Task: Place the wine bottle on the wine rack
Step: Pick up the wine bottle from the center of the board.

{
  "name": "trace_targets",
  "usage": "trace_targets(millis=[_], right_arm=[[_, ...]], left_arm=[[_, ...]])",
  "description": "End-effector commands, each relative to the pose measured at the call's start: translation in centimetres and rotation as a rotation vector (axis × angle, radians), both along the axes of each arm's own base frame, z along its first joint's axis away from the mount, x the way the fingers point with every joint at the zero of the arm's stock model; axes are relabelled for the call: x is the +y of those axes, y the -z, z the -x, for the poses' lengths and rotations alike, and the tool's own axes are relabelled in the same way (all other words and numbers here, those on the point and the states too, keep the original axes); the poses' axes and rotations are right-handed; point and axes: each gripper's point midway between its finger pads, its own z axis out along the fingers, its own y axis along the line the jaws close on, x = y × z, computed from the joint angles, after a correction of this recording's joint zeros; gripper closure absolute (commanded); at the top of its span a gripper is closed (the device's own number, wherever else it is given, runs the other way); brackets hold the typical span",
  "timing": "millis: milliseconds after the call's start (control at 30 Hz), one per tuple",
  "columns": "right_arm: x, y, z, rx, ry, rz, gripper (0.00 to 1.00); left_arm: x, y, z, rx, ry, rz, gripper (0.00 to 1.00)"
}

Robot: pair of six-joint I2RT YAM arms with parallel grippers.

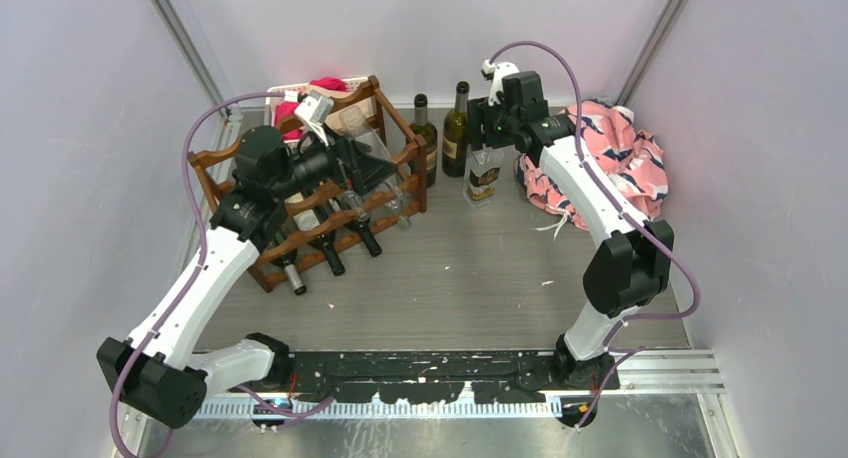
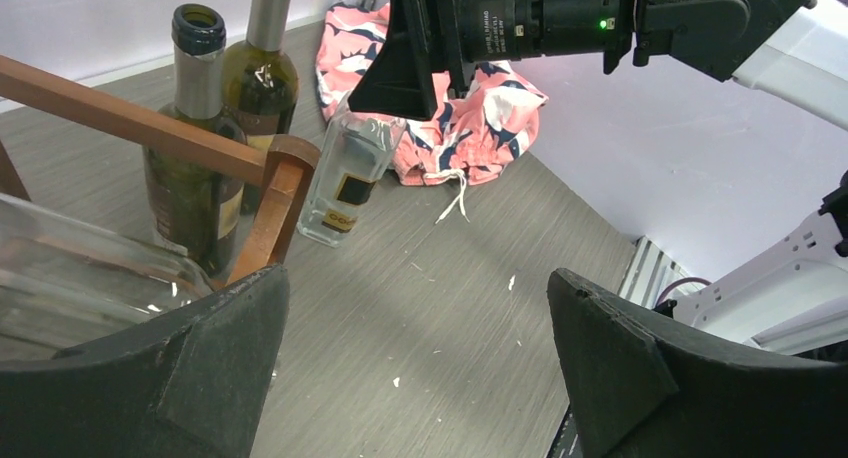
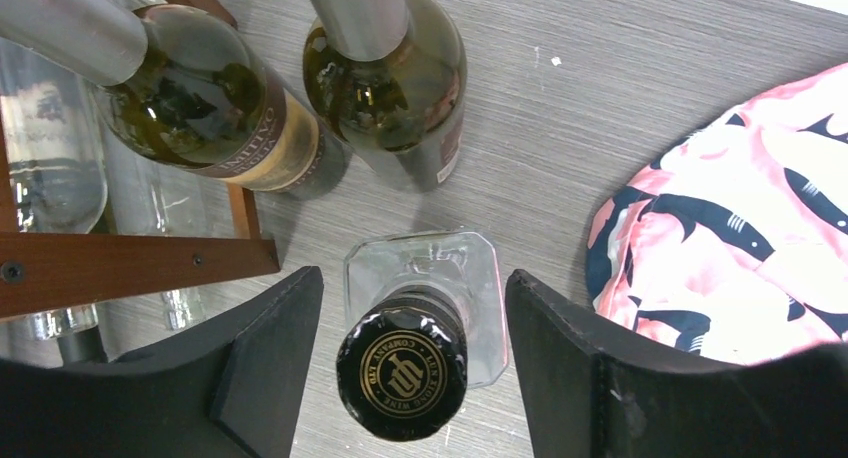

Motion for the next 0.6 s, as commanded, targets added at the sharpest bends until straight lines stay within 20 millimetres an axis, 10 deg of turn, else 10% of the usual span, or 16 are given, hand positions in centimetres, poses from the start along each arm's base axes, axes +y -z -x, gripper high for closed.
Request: trace_targets(millis=[0,233,433,567], right_arm=[[0.0,-1.9,-0.6,-0.084,0.031,0.022,0.31],[0.0,-1.3,-0.8,-0.083,0.046,0.041,0.50],[-0.3,-3.0,0.4,-0.118,0.050,0.021,0.98],[-0.2,-5.0,3.0,-0.131,0.042,-0.060,0.99]], left_arm=[[-0.1,-3.2,1.1,-0.094,0.029,0.091,0.01],[-0.1,-3.0,1.6,-0.080,0.039,0.127,0.01],[-0.4,-2.8,2.4,-0.053,0.067,0.154,0.01],[-1.1,-3.0,4.2,-0.066,0.155,0.166,0.01]])
